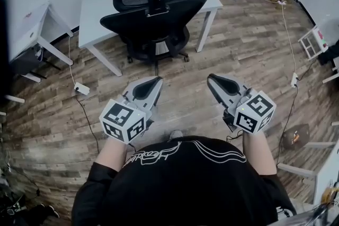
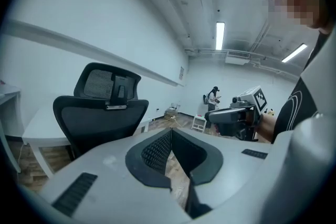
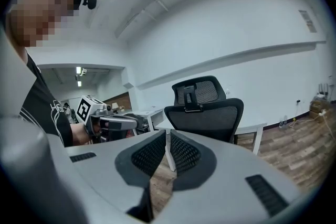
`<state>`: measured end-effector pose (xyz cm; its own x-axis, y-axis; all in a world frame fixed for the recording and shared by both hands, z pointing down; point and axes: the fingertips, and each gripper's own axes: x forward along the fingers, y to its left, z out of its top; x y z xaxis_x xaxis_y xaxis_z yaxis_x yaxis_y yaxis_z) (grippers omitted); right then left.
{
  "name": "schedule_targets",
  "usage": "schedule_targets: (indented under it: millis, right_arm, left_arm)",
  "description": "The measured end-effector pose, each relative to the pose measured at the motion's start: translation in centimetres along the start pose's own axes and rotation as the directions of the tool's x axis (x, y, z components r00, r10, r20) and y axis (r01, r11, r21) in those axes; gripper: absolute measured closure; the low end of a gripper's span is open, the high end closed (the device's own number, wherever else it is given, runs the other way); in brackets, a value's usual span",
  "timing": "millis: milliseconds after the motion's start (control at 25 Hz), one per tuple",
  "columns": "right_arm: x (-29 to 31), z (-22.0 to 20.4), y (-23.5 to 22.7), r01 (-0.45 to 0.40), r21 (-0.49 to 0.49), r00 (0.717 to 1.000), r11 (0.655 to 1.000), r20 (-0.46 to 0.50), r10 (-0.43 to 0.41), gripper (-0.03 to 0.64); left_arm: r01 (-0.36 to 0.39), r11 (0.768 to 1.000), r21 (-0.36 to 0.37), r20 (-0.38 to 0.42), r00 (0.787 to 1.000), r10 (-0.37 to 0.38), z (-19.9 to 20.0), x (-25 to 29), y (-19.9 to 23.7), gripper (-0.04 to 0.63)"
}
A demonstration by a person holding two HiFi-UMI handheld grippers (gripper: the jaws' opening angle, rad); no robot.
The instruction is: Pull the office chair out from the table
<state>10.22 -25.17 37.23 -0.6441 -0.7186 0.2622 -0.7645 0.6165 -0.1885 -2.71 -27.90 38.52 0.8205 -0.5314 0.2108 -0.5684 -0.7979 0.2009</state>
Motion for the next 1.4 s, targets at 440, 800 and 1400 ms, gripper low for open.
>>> schedule_targets:
  millis: [440, 800, 1400]
  right_arm:
    - [5.4, 2.4, -3.8, -0.057, -0.039, 0.998, 0.998, 0.009, 0.057, 0.578]
    - [9.7, 4.7, -10.0, -0.105, -0.069, 0.994, 0.992, -0.044, 0.102, 0.578]
    - [14.9, 8.5, -21.9, 0.012, -0.308, 0.996, 0.951, -0.085, -0.040, 0.570]
  left_arm:
    - [-0.128, 0.991, 0.030, 0.010, 0.992, 0.128, 1.5, 1.6, 6.0, 0.588]
    - [-0.242, 0.963, 0.120, -0.063, 0.966, 0.251, 1.9, 5.4, 11.7, 0.588]
    - [-0.462, 0.807, 0.368, -0.060, 0.854, 0.516, 5.3, 7.1, 23.8, 0.445]
